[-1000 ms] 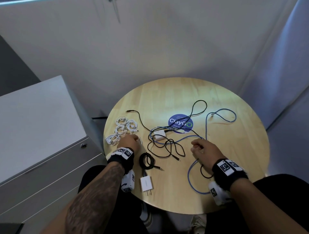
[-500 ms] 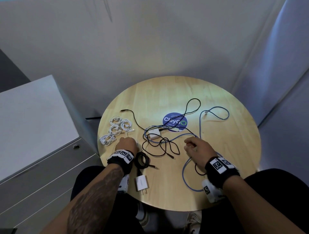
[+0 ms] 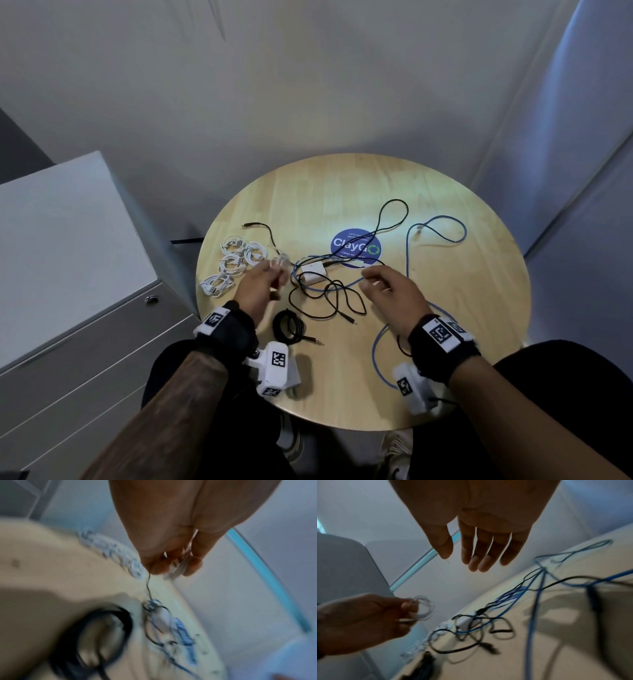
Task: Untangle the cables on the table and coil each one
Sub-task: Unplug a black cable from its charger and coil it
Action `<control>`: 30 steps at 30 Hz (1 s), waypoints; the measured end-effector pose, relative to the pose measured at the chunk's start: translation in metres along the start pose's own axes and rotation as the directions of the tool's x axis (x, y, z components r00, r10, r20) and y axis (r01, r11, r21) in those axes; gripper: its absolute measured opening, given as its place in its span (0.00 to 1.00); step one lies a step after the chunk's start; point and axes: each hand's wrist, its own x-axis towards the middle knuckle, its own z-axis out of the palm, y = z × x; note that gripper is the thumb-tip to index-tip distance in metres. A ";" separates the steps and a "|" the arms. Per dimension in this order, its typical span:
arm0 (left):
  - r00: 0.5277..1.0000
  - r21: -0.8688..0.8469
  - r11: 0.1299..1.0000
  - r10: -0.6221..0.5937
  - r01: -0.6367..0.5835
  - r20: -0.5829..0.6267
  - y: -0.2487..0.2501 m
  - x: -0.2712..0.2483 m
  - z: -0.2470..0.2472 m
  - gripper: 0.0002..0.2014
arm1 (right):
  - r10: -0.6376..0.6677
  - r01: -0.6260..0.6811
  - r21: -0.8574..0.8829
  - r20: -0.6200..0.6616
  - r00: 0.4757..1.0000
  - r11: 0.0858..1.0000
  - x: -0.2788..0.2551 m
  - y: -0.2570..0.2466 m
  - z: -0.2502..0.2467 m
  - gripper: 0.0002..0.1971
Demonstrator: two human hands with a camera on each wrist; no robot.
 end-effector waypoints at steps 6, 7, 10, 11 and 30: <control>0.884 -0.402 0.850 -0.147 0.342 0.443 -0.004 -0.025 0.036 0.07 | 0.169 -0.268 0.292 0.321 0.932 0.918 -0.002 -0.016 0.042 0.12; 0.882 -0.392 0.855 -0.144 0.339 0.450 -0.007 -0.027 0.039 0.05 | 0.194 -0.300 0.344 0.310 0.931 0.890 -0.002 -0.014 0.043 0.11; 0.887 -0.387 0.870 -0.112 0.305 0.448 -0.018 -0.026 0.042 0.07 | 0.215 -0.312 0.413 0.264 0.940 0.856 0.001 -0.008 0.041 0.05; 0.901 -0.375 0.887 -0.093 0.268 0.423 -0.022 -0.026 0.043 0.09 | 0.213 -0.301 0.397 0.249 0.945 0.867 0.001 -0.008 0.039 0.05; 0.947 0.073 0.997 -0.023 -0.001 0.320 -0.034 -0.026 0.040 0.08 | 0.218 -0.321 0.545 0.247 0.944 0.774 0.000 -0.003 0.028 0.08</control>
